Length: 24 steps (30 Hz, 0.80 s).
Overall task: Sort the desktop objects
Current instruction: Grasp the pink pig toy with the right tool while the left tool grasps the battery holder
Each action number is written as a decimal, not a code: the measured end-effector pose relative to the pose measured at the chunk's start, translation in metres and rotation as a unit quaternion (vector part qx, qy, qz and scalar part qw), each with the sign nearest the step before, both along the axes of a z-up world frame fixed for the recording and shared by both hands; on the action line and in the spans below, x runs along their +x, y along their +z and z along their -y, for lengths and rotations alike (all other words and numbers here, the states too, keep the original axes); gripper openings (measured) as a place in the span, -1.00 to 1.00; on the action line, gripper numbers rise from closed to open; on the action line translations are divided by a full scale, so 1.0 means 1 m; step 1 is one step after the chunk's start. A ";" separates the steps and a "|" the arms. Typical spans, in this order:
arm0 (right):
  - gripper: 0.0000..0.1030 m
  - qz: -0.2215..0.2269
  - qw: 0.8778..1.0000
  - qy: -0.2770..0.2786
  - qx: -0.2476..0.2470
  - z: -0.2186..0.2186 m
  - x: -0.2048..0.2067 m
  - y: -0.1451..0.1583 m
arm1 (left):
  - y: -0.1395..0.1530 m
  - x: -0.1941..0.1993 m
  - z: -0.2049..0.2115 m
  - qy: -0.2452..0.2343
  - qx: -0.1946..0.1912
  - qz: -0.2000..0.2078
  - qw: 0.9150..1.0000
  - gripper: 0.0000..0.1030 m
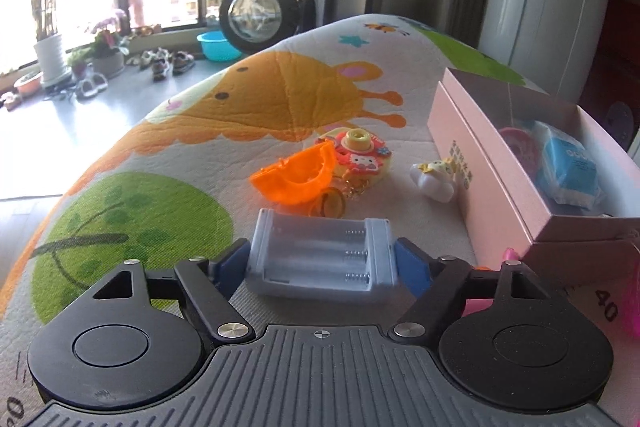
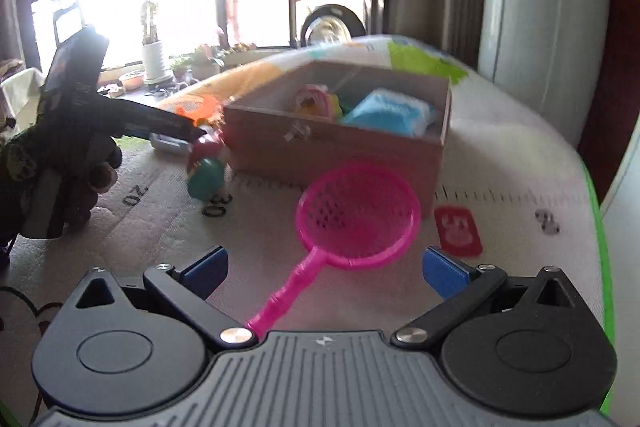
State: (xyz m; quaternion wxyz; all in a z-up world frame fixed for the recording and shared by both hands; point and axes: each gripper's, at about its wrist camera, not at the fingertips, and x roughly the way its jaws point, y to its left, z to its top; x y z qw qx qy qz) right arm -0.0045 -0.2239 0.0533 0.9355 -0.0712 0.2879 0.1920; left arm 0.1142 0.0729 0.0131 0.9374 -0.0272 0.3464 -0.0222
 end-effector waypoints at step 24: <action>-0.12 -0.080 0.991 0.099 -0.043 -0.105 0.066 -0.008 | 0.001 -0.141 -0.002 -0.130 -0.021 -0.017 0.991 0.88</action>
